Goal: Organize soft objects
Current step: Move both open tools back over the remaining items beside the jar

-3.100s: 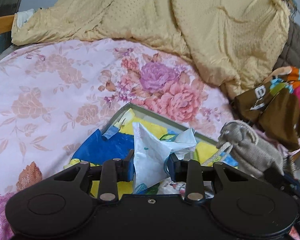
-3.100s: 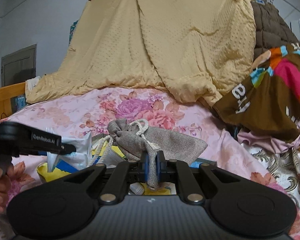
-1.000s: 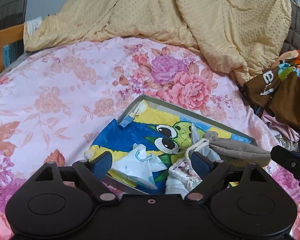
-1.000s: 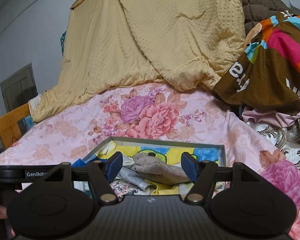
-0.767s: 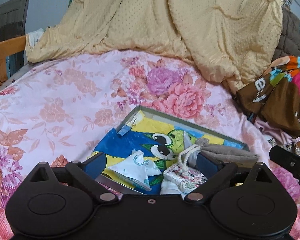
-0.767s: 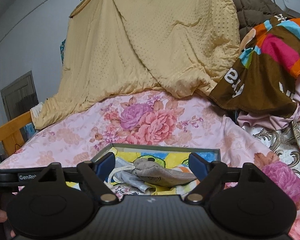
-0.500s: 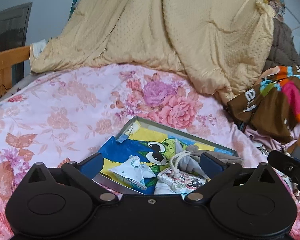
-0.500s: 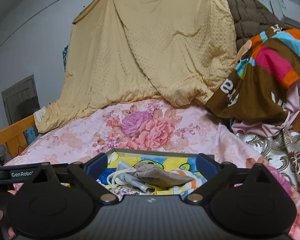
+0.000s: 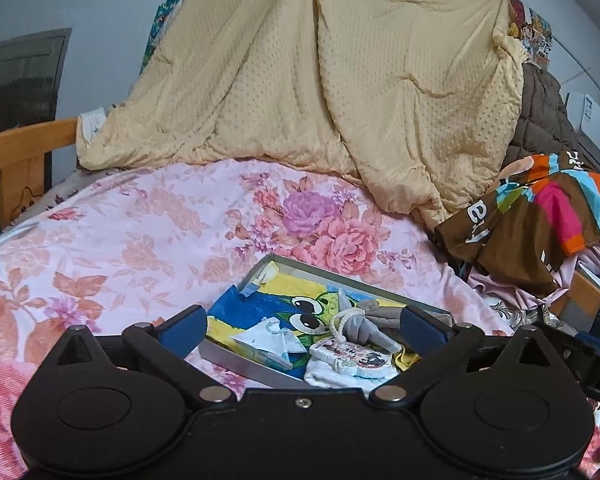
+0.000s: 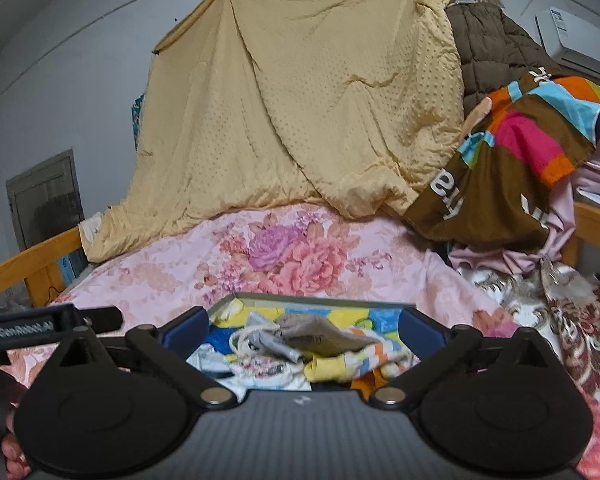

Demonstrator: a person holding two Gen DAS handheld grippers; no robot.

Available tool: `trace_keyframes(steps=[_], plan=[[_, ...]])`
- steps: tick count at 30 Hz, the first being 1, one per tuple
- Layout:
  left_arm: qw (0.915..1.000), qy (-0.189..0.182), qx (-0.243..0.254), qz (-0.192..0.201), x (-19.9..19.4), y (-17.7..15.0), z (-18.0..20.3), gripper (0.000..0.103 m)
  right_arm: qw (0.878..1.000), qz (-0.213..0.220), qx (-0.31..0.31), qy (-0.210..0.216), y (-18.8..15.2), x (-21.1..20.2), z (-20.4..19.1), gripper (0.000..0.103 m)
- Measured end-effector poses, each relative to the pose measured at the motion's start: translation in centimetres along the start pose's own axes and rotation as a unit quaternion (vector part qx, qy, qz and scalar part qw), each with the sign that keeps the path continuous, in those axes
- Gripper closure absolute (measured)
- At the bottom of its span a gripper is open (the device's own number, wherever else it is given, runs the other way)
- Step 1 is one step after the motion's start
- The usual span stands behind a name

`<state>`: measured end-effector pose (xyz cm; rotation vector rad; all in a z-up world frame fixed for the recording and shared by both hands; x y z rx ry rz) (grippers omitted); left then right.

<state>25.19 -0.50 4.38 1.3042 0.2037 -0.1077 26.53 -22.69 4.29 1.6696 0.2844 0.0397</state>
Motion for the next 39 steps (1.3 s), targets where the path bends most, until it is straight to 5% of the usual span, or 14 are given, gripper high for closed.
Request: trace_keyframes(steps=[22,39], plan=[[0.9982,-0.045,0.037,0.014,-8.7,-3.4,-0.9,0.001,1.000,-0.002,-0.014,-0.022,-1.9,-9.0,-2.2,0.000],[0.9966,-0.065,0.034,-0.038,-11.7,-6.3,-1.4,0.001,0.997,-0.038,-0.021,-0.061,-4.6,-12.5,-2.4,0.000]])
Point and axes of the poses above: each gripper's, at about its wrist camera, not at the fingertips, and x roughly the way its jaws point, z to its right, y to its top, the point moved 6 cm from there along x, roughly the way its jaws point, and after that the axes turned 9 degrees about z, right-handed, at the moved point
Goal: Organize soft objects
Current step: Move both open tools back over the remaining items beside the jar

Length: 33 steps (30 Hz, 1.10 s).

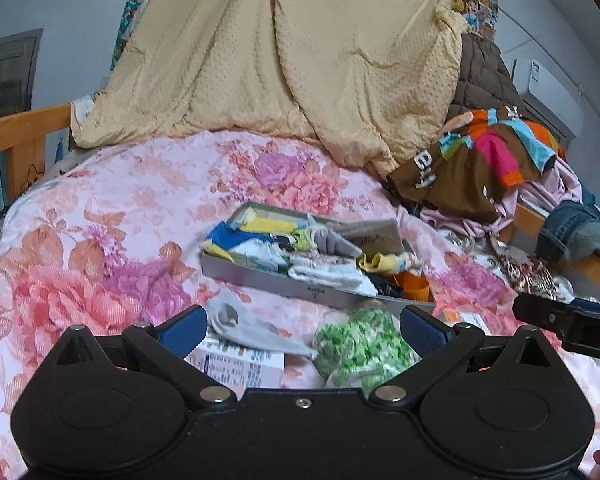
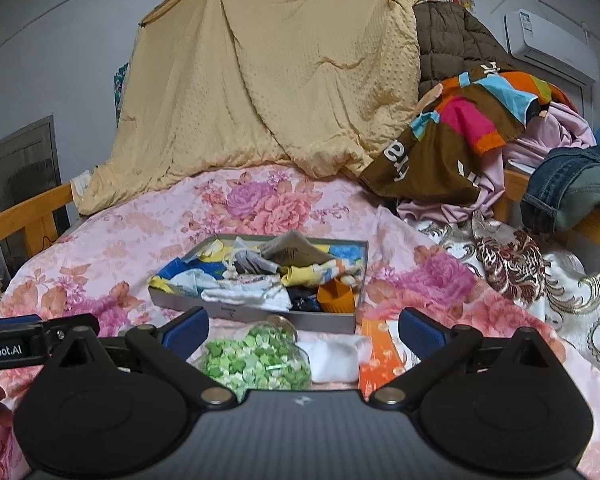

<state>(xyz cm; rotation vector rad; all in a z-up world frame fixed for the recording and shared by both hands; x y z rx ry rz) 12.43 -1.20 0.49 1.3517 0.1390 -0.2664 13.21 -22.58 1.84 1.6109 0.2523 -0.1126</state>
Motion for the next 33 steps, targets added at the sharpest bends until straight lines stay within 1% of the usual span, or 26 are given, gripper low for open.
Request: trace_keyframes(steps=[8,15,18,24,28,33], plan=[[0.9995,0.003,0.009,-0.030,-0.4,-1.5,-0.1,0.001,0.999,-0.034,0.007,-0.003,-1.4,-0.4,0.0,0.000],[0.9983,0.026,0.035,-0.037,-0.5,-2.1,-0.3,0.001,0.998,-0.055,-0.016,-0.024,-2.3,-0.8,-0.3,0.000],[0.9974,0.031,0.048,-0.044,-0.4,-2.4,-0.3,0.001,0.997,-0.069,-0.011,-0.014,-2.8,-0.6,-0.3,0.000],[0.9958,0.048,0.053,-0.057,-0.2,-2.9,-0.6,0.001,0.994,-0.105,0.001,-0.002,-3.9,0.1,-0.3,0.000],[0.9936,0.062,0.066,-0.067,0.0,-3.1,-0.9,0.001,0.992,-0.122,0.016,0.018,-4.4,0.3,-0.5,0.000],[0.9919,0.073,0.066,-0.080,0.3,-3.4,-1.2,0.001,0.991,-0.133,0.013,0.026,-4.8,0.5,-0.8,0.000]])
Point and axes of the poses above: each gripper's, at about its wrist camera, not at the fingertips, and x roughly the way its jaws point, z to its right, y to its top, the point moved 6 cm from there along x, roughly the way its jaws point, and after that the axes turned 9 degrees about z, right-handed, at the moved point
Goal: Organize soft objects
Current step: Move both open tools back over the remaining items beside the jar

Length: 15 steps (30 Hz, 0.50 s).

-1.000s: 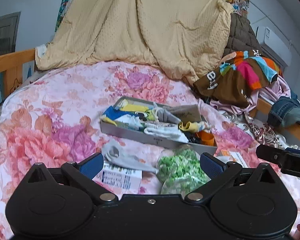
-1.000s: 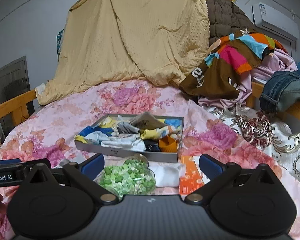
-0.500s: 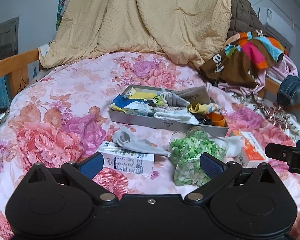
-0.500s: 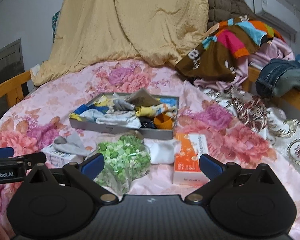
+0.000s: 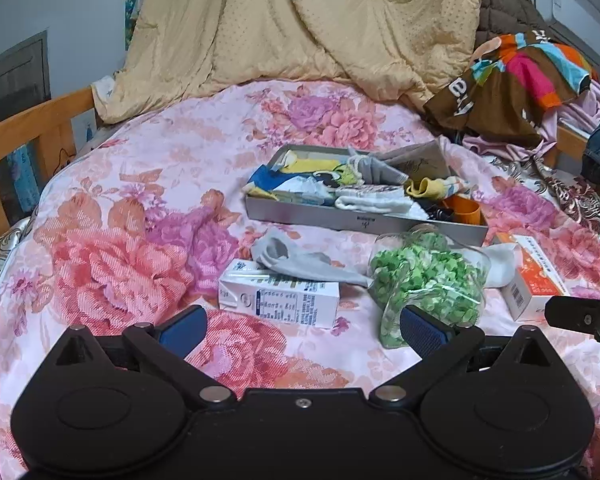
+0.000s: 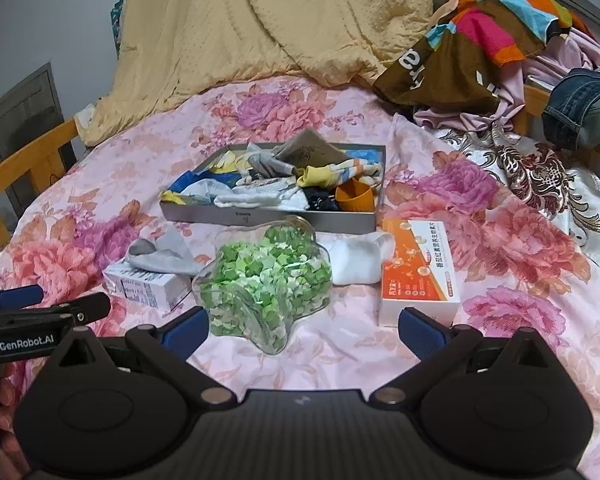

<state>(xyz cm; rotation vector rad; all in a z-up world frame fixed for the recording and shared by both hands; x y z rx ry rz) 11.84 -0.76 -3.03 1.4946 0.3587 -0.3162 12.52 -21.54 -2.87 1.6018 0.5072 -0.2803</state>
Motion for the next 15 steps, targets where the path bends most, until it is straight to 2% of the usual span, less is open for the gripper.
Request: trace_keyframes(steps=[8,15], plan=[[0.9996,0.006,-0.009,-0.027,0.7,-0.5,-0.6,0.001,1.000,-0.027,-0.010,0.008,-0.6,0.8,-0.5,0.000],[0.9992,0.000,-0.016,-0.037,1.1,-0.7,-0.7,0.001,0.998,-0.050,-0.023,0.041,-1.1,1.4,-1.7,0.000]])
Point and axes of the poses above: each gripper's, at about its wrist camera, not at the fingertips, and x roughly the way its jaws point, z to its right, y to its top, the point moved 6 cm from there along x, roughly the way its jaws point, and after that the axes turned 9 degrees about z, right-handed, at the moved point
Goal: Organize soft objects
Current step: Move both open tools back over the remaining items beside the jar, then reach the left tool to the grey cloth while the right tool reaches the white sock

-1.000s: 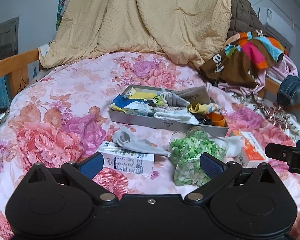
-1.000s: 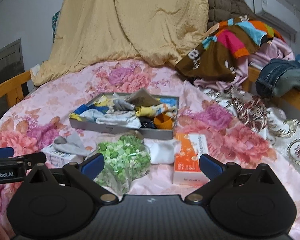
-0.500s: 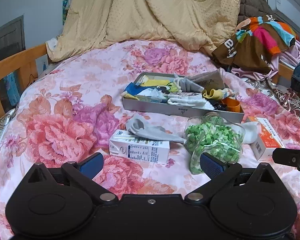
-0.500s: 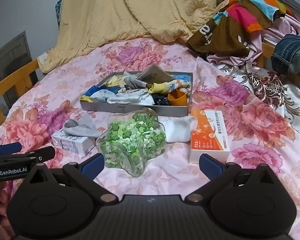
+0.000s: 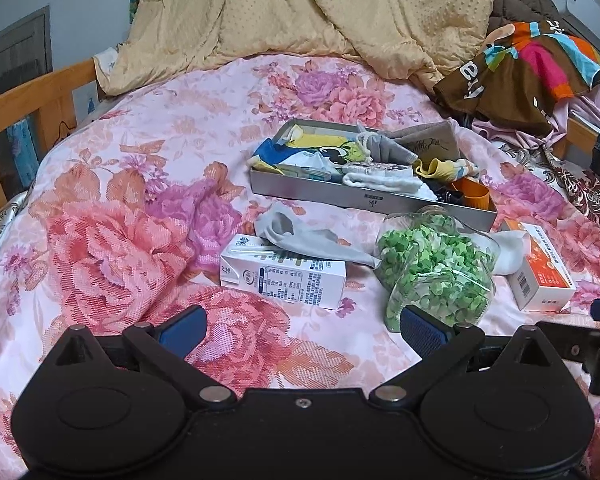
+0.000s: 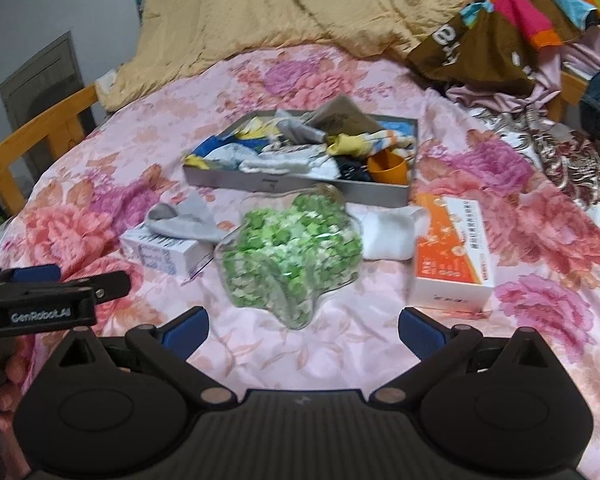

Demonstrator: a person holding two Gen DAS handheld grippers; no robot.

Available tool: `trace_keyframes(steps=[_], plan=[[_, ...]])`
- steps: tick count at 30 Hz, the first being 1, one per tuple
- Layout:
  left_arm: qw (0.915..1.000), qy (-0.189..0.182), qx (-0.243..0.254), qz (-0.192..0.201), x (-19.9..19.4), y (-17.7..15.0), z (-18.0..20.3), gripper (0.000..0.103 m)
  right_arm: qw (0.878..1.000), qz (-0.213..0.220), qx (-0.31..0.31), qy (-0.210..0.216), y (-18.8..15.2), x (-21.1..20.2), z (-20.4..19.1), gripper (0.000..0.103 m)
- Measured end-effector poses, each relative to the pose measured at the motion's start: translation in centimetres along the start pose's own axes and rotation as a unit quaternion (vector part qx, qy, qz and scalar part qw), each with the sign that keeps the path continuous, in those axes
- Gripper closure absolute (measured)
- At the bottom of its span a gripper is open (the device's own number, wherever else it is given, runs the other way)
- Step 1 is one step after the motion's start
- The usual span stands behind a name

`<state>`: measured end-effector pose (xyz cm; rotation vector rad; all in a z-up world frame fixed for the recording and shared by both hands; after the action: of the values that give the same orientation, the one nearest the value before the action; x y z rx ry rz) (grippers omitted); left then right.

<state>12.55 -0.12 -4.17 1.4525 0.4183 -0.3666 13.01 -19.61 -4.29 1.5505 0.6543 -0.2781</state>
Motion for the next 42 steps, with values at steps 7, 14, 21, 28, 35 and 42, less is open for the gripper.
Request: trace_keyframes(steps=[7,14,21,28,35,42], plan=[[1.0000,0.001,-0.001,-0.001,0.5,0.1,-0.2,0.001,0.999,-0.030,-0.016,0.024,-0.1,1.1,-0.9,0.000],[1.0000,0.003,-0.008,-0.003,1.7,0.7,-1.0,0.001,0.999,-0.025,-0.028,0.018,1.2,1.6,-0.1,0.000],[0.9997,-0.022,-0.013,0.004,3.1,1.4,-0.4,0.001,0.999,-0.022,-0.007,0.023,2.3,2.5,1.2,0.000],[0.9989,-0.040,0.017,0.015,4.9,2.1,0.6,0.001,1.000,-0.011,-0.023,0.005,3.4,3.3,2.4,0.000],[0.9989,-0.038,0.025,0.010,6.9,2.7,0.0,0.001,1.000,-0.002,-0.028,-0.003,4.4,4.2,3.9,0.000],[0.9987,-0.031,0.039,0.008,8.7,3.4,-0.7,0.001,0.997,0.003,-0.065,-0.036,5.3,5.8,5.4,0.000]])
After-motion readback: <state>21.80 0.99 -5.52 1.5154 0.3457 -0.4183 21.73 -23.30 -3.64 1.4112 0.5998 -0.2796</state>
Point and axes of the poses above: each gripper's, at about its wrist camera, not at the fingertips, and x roughly the way its jaws point, z to its right, y to its top, the point moved 6 cm from there along x, roughly the way its jaws point, and after that the axes turned 9 degrees about z, right-handed, at the moved point
